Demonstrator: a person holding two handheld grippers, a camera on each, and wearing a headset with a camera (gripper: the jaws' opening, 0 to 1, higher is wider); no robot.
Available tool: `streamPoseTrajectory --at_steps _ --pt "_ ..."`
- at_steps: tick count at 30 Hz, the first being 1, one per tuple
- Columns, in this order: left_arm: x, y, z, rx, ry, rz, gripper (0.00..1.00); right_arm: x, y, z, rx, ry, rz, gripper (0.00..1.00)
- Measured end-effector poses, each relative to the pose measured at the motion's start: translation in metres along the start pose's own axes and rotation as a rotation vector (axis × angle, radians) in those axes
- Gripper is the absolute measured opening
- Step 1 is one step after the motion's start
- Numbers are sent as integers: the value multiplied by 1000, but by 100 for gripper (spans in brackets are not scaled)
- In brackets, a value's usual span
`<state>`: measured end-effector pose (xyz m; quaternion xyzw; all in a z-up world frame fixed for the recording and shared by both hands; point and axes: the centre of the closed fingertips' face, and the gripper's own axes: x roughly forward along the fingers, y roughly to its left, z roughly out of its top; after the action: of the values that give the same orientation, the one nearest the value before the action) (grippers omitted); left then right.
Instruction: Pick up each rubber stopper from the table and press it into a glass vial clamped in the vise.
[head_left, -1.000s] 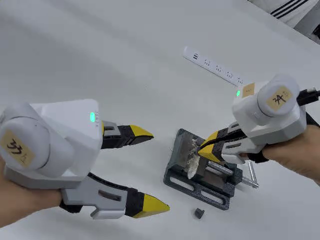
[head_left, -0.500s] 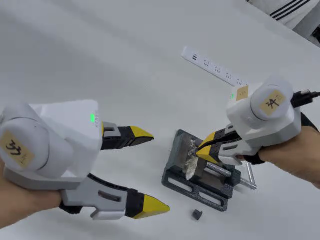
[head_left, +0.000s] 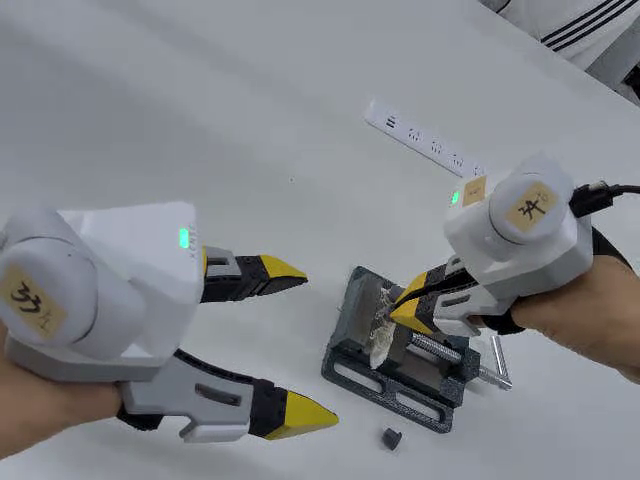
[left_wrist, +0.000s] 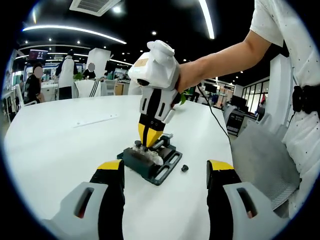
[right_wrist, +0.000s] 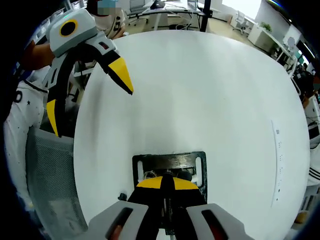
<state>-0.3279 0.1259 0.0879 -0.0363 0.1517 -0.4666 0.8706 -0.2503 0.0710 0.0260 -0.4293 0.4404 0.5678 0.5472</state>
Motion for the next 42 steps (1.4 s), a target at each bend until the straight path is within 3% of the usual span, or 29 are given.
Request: streamPoseTrajectory --at_steps 25,29,42 --pt "-3 4 1 -13 -16 16 65 4 1 1 -33 49 9 0" --pt "-4 6 -1 -11 -11 22 65 3 0 -1 1 42 23 0" --pt "-2 6 0 -9 -9 17 64 3 1 -1 -22 25 9 0"
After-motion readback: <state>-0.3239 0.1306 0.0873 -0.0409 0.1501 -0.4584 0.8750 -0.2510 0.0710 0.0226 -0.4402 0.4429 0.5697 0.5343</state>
